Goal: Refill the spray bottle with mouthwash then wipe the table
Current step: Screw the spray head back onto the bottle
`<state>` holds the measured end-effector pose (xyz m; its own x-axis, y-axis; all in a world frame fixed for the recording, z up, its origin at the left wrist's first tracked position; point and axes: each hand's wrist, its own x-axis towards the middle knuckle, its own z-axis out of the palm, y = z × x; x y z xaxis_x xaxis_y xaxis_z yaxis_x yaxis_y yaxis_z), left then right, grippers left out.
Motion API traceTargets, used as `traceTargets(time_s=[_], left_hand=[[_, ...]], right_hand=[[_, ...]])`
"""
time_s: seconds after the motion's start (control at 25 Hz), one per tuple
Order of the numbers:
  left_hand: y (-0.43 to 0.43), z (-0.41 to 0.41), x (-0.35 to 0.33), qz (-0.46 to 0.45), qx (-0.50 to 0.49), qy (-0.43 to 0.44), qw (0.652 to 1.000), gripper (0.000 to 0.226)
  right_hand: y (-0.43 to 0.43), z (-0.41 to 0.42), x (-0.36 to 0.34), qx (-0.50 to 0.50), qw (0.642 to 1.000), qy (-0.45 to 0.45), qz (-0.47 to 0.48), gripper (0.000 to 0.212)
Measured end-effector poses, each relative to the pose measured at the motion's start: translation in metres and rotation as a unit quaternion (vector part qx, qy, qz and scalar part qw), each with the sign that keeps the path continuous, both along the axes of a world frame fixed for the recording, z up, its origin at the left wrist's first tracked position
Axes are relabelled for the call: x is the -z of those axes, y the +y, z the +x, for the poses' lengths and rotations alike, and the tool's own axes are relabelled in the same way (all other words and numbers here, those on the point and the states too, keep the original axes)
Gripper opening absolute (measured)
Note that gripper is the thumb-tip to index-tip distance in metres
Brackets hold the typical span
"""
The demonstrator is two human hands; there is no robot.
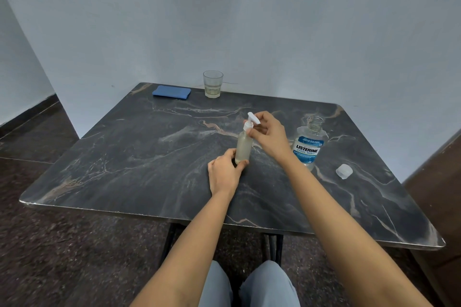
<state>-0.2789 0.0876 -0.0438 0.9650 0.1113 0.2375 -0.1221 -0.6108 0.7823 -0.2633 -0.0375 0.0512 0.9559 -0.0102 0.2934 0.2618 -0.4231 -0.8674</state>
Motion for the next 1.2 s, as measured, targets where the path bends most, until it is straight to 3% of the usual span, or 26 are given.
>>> traceTargets(time_s=[0.4,0.56,0.88,1.2], left_hand=[[-0.001,0.001,0.002,0.008,-0.001,-0.011,1.0,0.035],[0.0,0.002,0.002,0.009,0.001,-0.009,1.0,0.035],[-0.001,0.001,0.002,0.018,-0.001,-0.014,1.0,0.034],[0.0,0.002,0.003,0.026,-0.001,-0.017,1.0,0.035]], right_hand=[[-0.003,0.003,0.01,0.005,1.0,0.026,-0.003,0.035],[-0.004,0.0,0.012,-0.039,0.995,0.063,0.072,0.035],[-0.007,0.001,0.02,0.021,0.995,0.044,0.085,0.029],[-0.009,0.007,0.016,-0.054,0.992,0.049,0.099,0.033]])
